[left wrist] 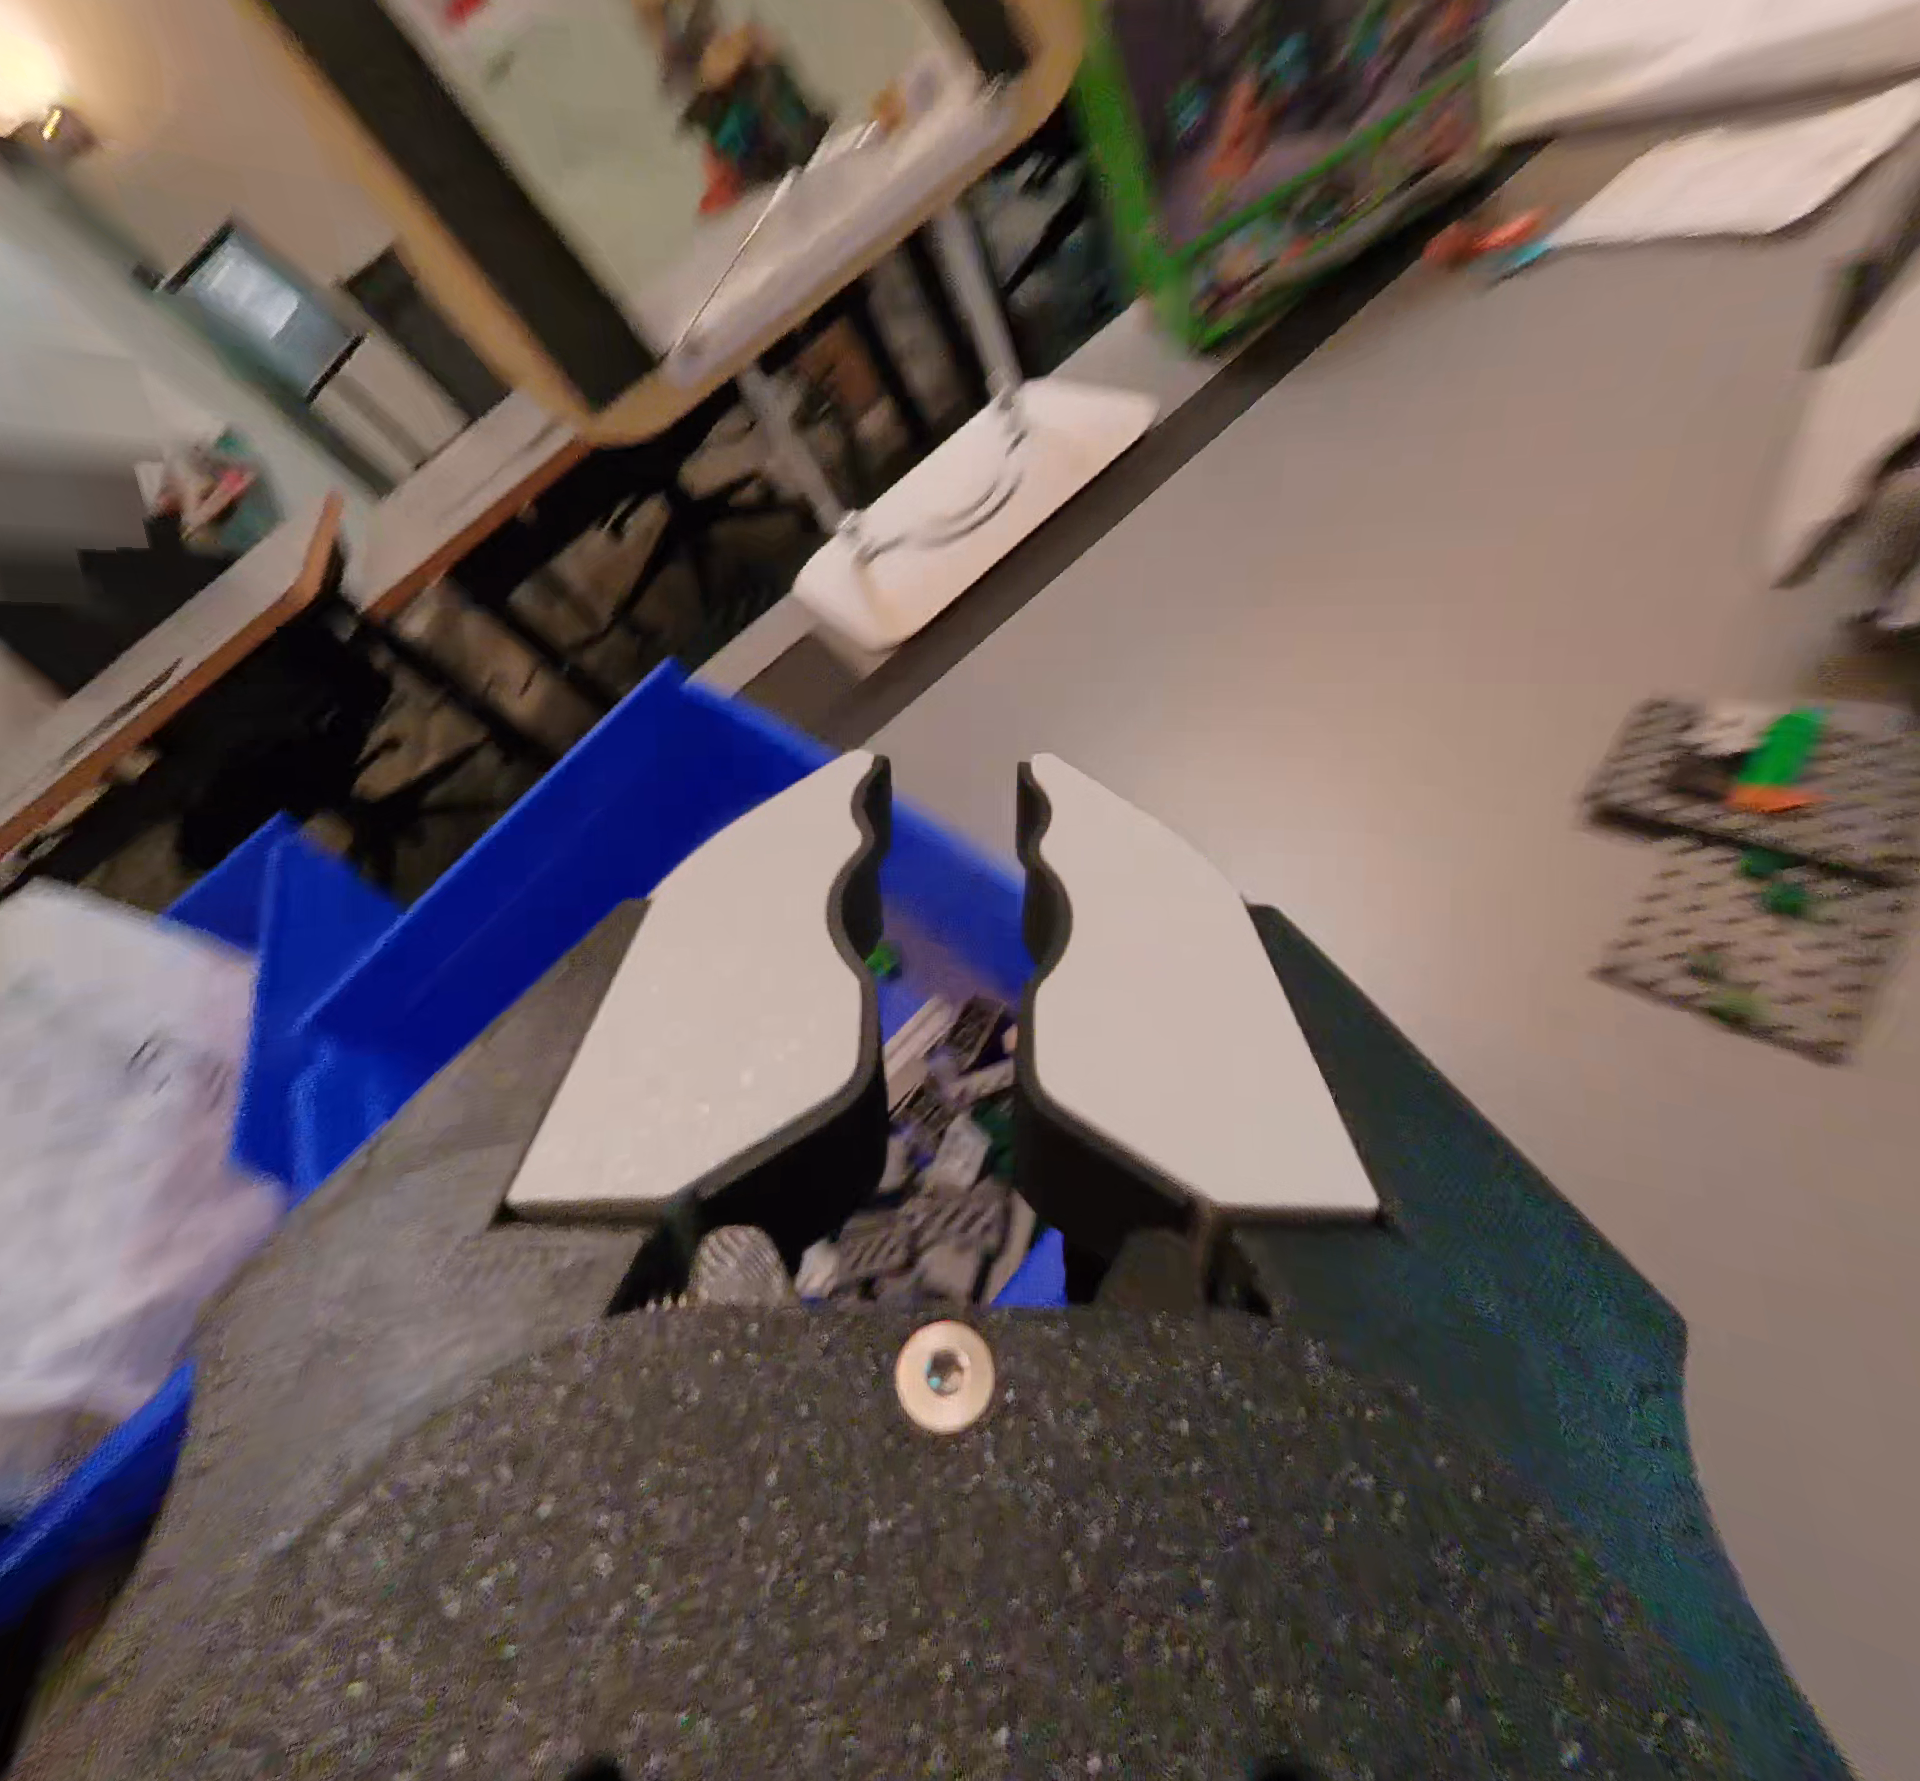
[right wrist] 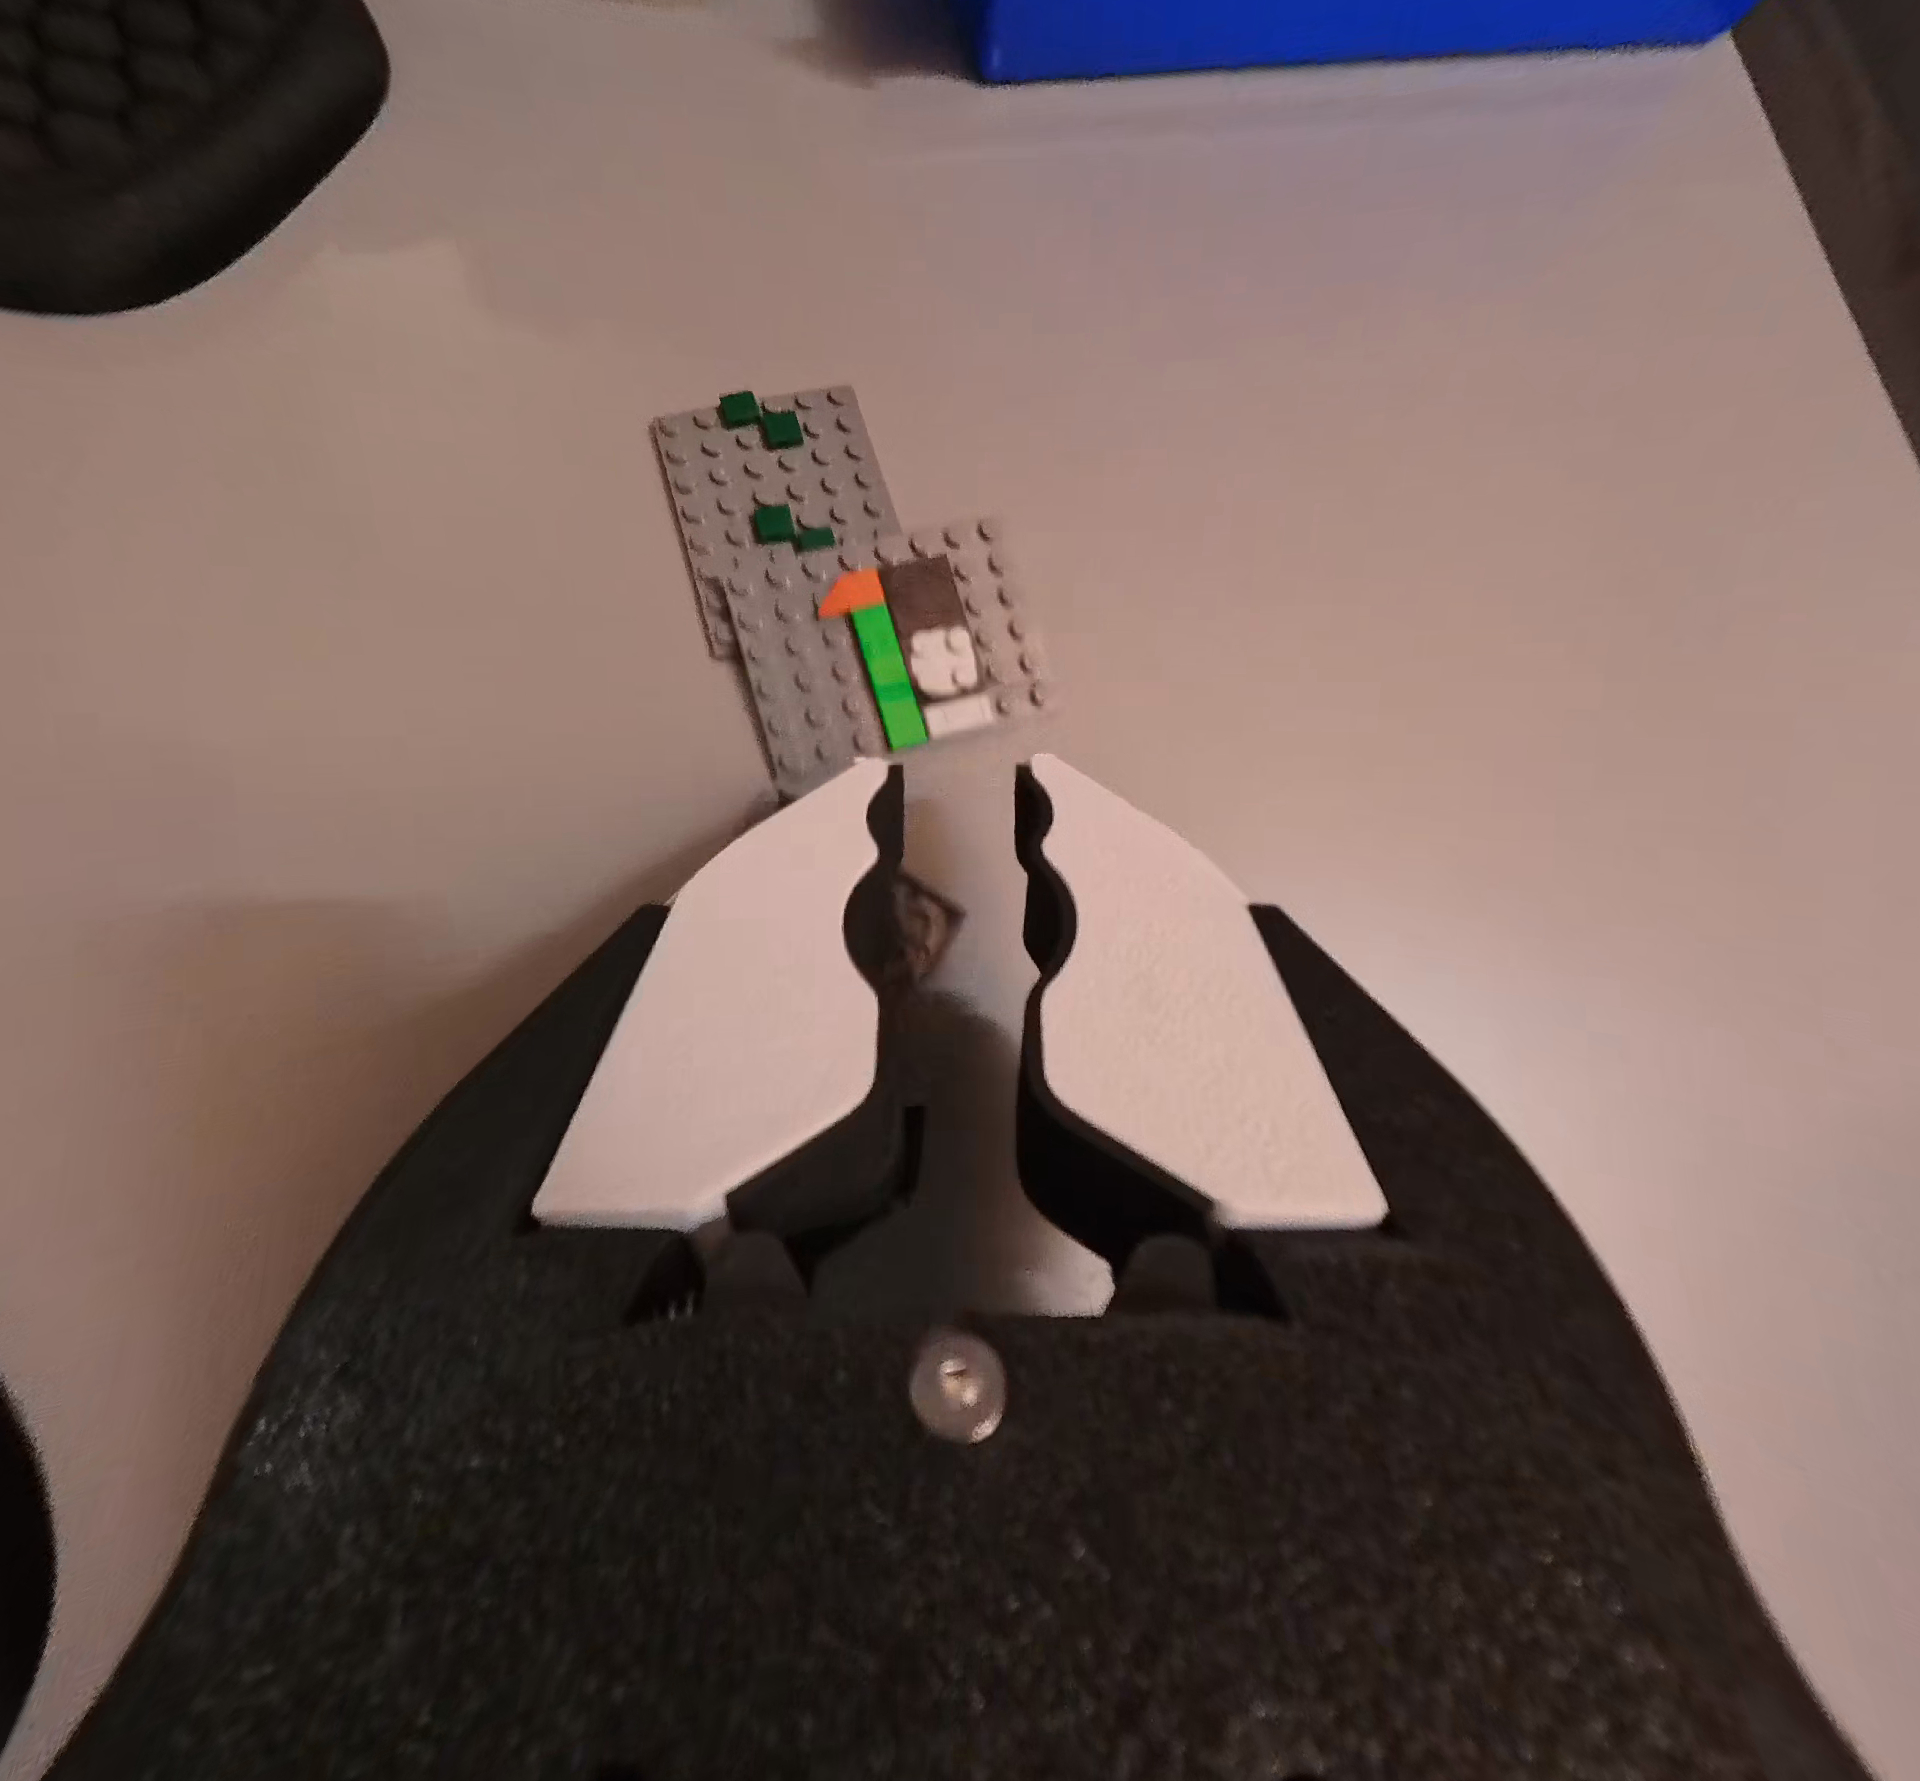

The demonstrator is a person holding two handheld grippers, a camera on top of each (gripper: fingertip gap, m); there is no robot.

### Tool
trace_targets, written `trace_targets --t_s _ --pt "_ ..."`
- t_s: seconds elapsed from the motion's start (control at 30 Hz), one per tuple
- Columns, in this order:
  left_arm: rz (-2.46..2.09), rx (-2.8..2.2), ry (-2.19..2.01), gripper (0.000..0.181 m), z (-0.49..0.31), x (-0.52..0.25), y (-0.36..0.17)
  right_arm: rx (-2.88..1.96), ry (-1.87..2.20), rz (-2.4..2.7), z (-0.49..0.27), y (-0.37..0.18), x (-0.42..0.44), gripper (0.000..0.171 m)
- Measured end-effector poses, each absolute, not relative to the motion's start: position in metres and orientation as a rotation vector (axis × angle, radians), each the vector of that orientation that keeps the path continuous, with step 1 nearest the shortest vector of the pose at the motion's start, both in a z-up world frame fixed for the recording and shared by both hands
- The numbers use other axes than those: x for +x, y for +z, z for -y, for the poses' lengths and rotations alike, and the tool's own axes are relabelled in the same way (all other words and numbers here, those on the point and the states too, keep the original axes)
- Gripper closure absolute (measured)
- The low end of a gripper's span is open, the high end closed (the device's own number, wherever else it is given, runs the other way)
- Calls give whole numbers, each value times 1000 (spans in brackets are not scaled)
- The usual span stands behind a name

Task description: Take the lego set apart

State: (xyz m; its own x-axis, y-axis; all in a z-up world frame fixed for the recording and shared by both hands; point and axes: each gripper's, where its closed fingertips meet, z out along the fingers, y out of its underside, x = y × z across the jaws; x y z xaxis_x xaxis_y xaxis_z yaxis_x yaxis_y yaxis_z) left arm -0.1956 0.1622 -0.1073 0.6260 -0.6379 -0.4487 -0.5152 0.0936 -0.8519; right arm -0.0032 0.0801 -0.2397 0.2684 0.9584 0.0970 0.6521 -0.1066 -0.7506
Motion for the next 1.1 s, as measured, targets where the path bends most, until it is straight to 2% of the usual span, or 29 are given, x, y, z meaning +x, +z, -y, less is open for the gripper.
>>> trace_targets --t_s 0.1,0.27,0.4,0.47,0.53,0.57,0.6,0.73,0.87,1.0,1.1 --pt "-1124 -1472 -275 157 -130 -148 -111 -1902 571 1459 -80 -235 20 147" --pt "-1398 -1534 -443 143 -94 -86 -168 -2002 605 1549 -62 -235 42 131" --pt "-1557 -1616 -423 133 -85 -68 -216 -2168 598 1605 -37 -250 28 98" --pt "-1570 -1624 -409 134 -87 -67 -225 -2196 443 1666 -30 -263 20 89" --pt "-1547 -1635 -411 137 -92 -68 -224 -2207 336 1667 -29 -269 14 92" --pt "-1533 -1640 -410 139 -94 -70 -223 -2197 344 1650 -29 -267 10 110" --pt "-1519 -1645 -401 140 -97 -72 -223 -2188 344 1657 -30 -268 11 118" --pt "-1495 -1604 -411 144 -100 -78 -214 -2216 440 1615 -35 -266 20 120" --pt "-1553 -1484 -579 144 -76 -71 -203 -2145 962 1429 -31 -238 5 119" --pt "-1585 -1339 -798 144 -41 -54 -189 -1869 1670 1210 -11 -179 -13 120" --pt "-1554 -1249 -1000 146 -16 -43 -172 -1744 1965 1147 3 -161 -19 120"
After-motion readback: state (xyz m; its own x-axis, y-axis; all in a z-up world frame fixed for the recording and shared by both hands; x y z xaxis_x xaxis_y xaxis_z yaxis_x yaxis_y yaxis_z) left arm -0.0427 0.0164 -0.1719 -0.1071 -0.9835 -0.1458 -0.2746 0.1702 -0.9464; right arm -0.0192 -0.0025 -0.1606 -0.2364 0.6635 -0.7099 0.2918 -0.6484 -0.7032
